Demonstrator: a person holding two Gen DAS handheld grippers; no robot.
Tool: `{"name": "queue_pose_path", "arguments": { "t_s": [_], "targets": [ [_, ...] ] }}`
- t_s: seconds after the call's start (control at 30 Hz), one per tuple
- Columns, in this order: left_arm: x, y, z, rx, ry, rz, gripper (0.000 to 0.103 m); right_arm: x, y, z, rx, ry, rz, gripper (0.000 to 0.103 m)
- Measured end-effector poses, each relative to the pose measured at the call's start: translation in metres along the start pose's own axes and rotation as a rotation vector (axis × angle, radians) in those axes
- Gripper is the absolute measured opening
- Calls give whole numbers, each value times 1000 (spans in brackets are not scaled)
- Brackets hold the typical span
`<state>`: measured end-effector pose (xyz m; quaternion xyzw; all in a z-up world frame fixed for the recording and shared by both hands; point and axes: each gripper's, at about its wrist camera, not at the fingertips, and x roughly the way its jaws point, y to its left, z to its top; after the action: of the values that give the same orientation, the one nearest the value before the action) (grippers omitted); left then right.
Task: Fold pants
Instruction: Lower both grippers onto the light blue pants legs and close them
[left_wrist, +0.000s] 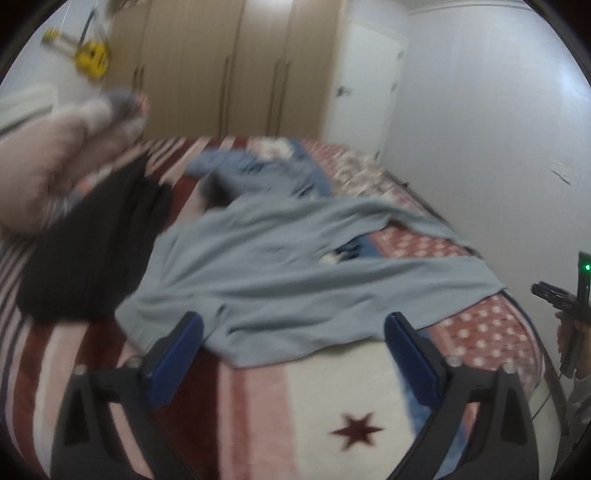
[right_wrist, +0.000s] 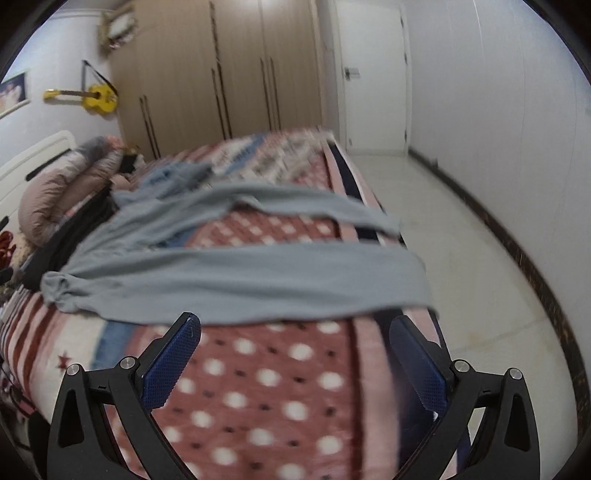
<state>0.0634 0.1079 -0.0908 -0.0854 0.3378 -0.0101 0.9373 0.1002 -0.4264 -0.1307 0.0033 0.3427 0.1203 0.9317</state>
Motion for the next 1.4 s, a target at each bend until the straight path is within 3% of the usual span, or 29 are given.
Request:
{"name": "queue_pose_path", "arguments": {
  "t_s": [0.1, 0.27, 0.43, 0.57, 0.63, 0.9, 1.03, 1.1, 1.27, 1.33, 1.37, 1.4],
  "targets": [
    [29, 39, -9, -104, 76, 13, 91, 29, -31, -6, 46, 67, 15, 100],
    [69, 91, -23, -243, 171, 108, 91, 63, -73, -16, 126, 118, -3, 100],
    [90, 131, -25, -372, 201, 104, 91, 82, -98, -23, 178, 154, -2, 100],
    [104, 151, -24, -403, 211, 160, 91, 90, -106, -21, 192, 164, 24, 101],
    [115, 161, -27, -434, 233, 149, 91, 98, -112, -18, 217, 179, 51, 101],
    [120, 162, -34, -500, 287, 100, 91, 119, -133, -2, 365, 237, 110, 100],
    [117, 147, -30, -535, 362, 71, 80, 116, -121, 7, 427, 229, 93, 99],
    [118, 144, -31, -558, 400, 54, 80, 112, -118, 9, 458, 205, 107, 92],
    [132, 147, -27, -650, 438, 84, 80, 128, -114, 13, 558, 254, 85, 90],
    [135, 146, -22, -673, 457, 93, 80, 131, -115, 19, 617, 231, 112, 75],
    [137, 144, -19, -676, 460, 85, 78, 133, -115, 22, 642, 225, 128, 59],
    [140, 144, -16, -673, 462, 82, 74, 137, -114, 23, 655, 236, 132, 50]
  ]
}}
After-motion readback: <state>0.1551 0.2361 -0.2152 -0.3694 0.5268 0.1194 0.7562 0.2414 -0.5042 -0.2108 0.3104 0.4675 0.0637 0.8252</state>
